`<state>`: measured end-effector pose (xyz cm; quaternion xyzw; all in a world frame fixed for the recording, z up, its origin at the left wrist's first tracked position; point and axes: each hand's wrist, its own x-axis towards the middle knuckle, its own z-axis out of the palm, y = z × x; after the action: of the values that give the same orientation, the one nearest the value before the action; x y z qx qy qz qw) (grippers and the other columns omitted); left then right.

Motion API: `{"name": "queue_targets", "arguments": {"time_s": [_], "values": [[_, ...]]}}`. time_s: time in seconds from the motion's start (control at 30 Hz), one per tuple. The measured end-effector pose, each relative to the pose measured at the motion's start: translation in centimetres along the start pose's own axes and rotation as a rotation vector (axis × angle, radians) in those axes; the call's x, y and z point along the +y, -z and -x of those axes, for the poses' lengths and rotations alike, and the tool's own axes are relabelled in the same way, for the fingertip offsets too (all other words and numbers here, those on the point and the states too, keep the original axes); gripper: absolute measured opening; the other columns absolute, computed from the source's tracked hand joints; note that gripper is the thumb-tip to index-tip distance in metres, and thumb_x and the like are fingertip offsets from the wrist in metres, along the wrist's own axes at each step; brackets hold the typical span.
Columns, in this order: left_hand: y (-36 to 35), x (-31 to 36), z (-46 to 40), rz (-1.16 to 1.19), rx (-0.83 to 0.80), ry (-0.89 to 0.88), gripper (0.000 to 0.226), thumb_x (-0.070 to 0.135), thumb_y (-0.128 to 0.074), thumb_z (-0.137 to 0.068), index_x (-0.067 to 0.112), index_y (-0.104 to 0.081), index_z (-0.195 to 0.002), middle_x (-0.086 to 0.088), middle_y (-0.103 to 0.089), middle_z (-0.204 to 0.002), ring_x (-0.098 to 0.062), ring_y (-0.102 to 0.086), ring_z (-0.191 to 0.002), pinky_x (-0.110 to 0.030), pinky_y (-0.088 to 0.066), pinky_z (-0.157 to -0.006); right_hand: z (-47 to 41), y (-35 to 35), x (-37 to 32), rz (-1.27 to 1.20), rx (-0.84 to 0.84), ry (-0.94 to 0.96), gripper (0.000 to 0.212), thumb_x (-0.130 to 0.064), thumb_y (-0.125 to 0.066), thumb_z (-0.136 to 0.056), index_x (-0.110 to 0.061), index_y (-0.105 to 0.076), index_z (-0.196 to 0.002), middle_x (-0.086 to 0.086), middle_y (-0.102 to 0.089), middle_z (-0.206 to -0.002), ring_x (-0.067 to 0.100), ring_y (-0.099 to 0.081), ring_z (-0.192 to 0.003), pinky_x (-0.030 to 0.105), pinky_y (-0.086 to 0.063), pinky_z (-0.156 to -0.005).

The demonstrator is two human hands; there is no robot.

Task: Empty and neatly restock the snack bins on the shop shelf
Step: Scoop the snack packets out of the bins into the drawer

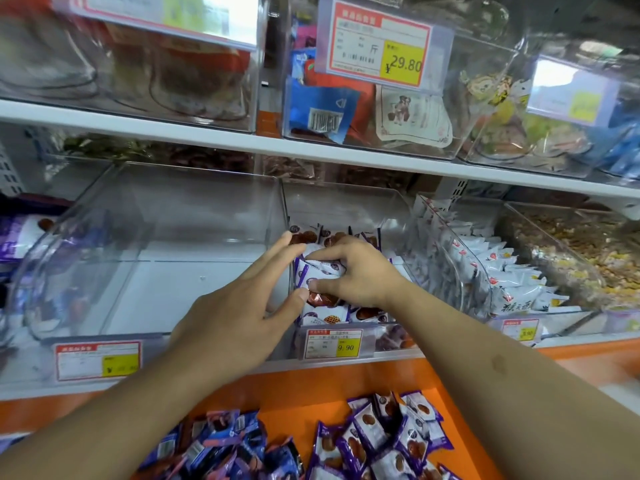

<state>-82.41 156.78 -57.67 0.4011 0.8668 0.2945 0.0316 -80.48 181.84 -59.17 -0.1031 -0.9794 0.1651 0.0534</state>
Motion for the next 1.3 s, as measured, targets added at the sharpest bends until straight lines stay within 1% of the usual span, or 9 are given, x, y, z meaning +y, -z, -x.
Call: {"name": "queue_targets", "arguments": {"time_s": [0.17,0.27,0.4,0.53,0.67,1.0,1.07,1.2,1.3], "values": [[0.0,0.0,0.0,-0.012,0.004,0.006,0.062,0.073,-0.03,-0.098,0.066,-0.002,-0.153,0.053,0.021,-0.152,0.007,-0.065,-0.083,-0.03,-0.06,-0.069,0.5,1.3,-0.2,-0.25,0.105,-0.019,0.016,-0.032,-0.083,-0.089,-0.039,-0.082,-0.103,-0.019,-0.07,-0.113,-0.002,-0.064,-0.098,0.027,-0.054,-0.092],[0.0,0.2,0.0,-0.014,0.005,0.005,0.062,0.074,-0.03,-0.097,0.066,-0.002,-0.152,0.054,0.021,-0.151,0.008,-0.064,-0.085,-0.033,-0.06,-0.074,0.8,1.1,-0.5,-0.209,0.058,-0.019,0.014,-0.031,-0.084,-0.089,-0.038,-0.082,-0.101,-0.016,-0.071,-0.111,0.005,-0.064,-0.1,0.033,-0.056,-0.096],[0.0,0.1,0.0,-0.007,0.012,0.001,0.061,0.074,-0.03,-0.098,0.066,-0.003,-0.152,0.053,0.02,-0.152,0.009,-0.064,-0.088,-0.033,-0.061,-0.074,1.2,1.1,-0.1,-0.336,0.184,-0.122,0.015,-0.024,-0.082,-0.091,-0.032,-0.082,-0.103,-0.017,-0.075,-0.113,-0.003,-0.066,-0.086,0.019,-0.057,-0.082],[-0.2,0.0,0.0,-0.016,0.016,-0.003,0.061,0.074,-0.03,-0.098,0.066,-0.003,-0.152,0.052,0.02,-0.153,0.009,-0.064,-0.089,-0.028,-0.059,-0.071,2.5,2.9,0.2,-0.591,0.327,-0.219,0.015,-0.021,-0.084,-0.089,-0.029,-0.082,-0.101,-0.019,-0.074,-0.106,0.019,-0.077,-0.084,0.045,-0.066,-0.075],[-0.2,0.1,-0.1,-0.021,0.015,0.002,0.064,0.075,-0.028,-0.096,0.065,-0.002,-0.153,0.051,0.02,-0.154,0.01,-0.062,-0.092,-0.021,-0.051,-0.066,6.2,6.6,-0.4,-0.748,0.433,-0.199,0.016,-0.012,-0.082,-0.09,-0.022,-0.079,-0.102,0.0,-0.074,-0.11,0.03,-0.077,-0.073,0.042,-0.064,-0.057],[0.0,0.3,0.0,0.011,0.021,-0.005,0.064,0.075,-0.032,-0.094,0.064,-0.011,-0.153,0.051,0.01,-0.156,0.005,-0.065,-0.094,-0.045,-0.058,-0.082,19.8,9.3,1.0,-0.863,0.46,-0.213,0.015,-0.008,-0.079,-0.09,-0.013,-0.08,-0.105,0.01,-0.077,-0.096,0.031,-0.078,-0.074,0.038,-0.062,-0.054],[0.0,0.4,0.1,0.013,0.023,-0.004,0.062,0.073,-0.034,-0.095,0.063,-0.013,-0.153,0.05,0.006,-0.157,-0.001,-0.067,-0.094,-0.047,-0.056,-0.085,21.8,6.8,3.1,-0.815,0.429,-0.28,0.014,-0.009,-0.082,-0.088,-0.017,-0.08,-0.1,0.003,-0.077,-0.095,0.029,-0.076,-0.066,0.035,-0.062,-0.056],[-0.2,0.8,0.2,0.013,0.024,0.019,0.061,0.07,-0.036,-0.095,0.062,-0.017,-0.152,0.044,0.0,-0.162,-0.007,-0.066,-0.091,-0.047,-0.055,-0.085,24.7,-0.6,9.1,-0.464,0.251,-0.413,0.019,-0.023,-0.083,-0.09,-0.04,-0.073,-0.091,-0.015,-0.071,-0.1,0.002,-0.069,-0.09,0.025,-0.054,-0.081],[-0.3,0.8,0.1,0.013,0.03,0.006,0.06,0.071,-0.037,-0.094,0.063,-0.018,-0.151,0.046,0.0,-0.161,-0.006,-0.066,-0.087,-0.05,-0.055,-0.087,25.4,-5.1,13.3,-0.22,0.103,-0.473,0.029,-0.027,-0.079,-0.093,-0.052,-0.064,-0.091,-0.014,-0.06,-0.094,0.008,-0.062,-0.089,0.03,-0.047,-0.08]]}}
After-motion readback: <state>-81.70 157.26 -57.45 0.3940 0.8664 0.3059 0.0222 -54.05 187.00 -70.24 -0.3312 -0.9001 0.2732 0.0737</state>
